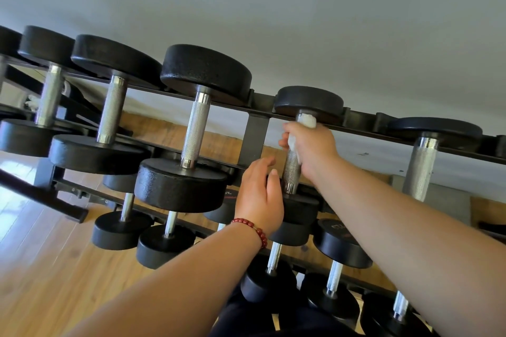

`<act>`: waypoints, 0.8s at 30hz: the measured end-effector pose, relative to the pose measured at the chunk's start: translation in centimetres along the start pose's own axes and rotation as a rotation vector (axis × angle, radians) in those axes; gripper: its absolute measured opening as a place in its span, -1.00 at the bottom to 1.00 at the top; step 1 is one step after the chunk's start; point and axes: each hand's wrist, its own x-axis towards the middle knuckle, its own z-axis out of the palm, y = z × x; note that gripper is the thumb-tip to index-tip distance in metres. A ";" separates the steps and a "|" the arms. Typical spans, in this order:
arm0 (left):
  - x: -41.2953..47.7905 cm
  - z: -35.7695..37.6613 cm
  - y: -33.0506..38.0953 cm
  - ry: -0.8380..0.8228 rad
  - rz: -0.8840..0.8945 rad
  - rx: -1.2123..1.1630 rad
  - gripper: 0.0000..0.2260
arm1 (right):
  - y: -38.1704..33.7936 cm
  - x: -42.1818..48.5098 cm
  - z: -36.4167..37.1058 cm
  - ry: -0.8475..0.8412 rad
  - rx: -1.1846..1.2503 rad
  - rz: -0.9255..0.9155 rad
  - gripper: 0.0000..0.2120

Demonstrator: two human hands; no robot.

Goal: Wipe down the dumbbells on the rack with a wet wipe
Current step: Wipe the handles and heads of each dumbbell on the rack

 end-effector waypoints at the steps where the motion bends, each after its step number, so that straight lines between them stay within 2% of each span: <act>1: 0.0 0.0 0.0 -0.003 0.010 -0.004 -0.70 | 0.7 -0.6 -0.5 -0.006 -0.119 -0.007 -0.85; 3: 0.0 0.0 0.0 -0.002 0.022 -0.007 -0.72 | 2.5 -1.4 -1.5 -0.075 -0.327 0.001 -0.75; 5: 0.0 0.0 -0.1 0.004 0.019 -0.005 -0.70 | 3.0 -1.4 -1.7 -0.136 -0.342 0.018 -0.71; 8: 0.1 0.1 -0.2 0.010 0.016 -0.011 -0.67 | 0.9 0.0 -1.0 -0.095 -0.043 0.056 -0.86; 10: 0.1 0.2 -0.2 0.011 0.008 -0.015 -0.66 | 0.1 0.6 -0.4 -0.072 0.070 0.032 -0.87; 13: 0.0 0.2 -0.2 0.016 0.030 -0.032 -0.64 | 2.6 -0.2 -1.1 -0.061 -0.224 -0.007 -0.79; 15: 0.0 0.2 -0.3 0.027 0.035 -0.038 -0.61 | 3.8 -1.1 -1.8 -0.164 -0.307 0.007 -0.67; 17: 0.1 0.2 -0.2 0.035 0.032 -0.043 -0.60 | 3.0 -0.6 -2.1 -0.219 -0.188 0.014 -0.66; 20: 0.0 0.3 -0.2 0.031 0.026 -0.043 -0.61 | 1.5 0.6 -1.6 -0.214 0.047 -0.011 -0.76; 22: -0.1 0.2 -0.3 0.043 0.032 -0.044 -0.58 | 2.1 0.1 -1.8 -0.229 -0.039 0.009 -0.72; 24: -0.1 0.2 -0.4 0.049 0.029 -0.052 -0.62 | 3.4 -1.0 -2.6 -0.302 -0.248 0.071 -0.66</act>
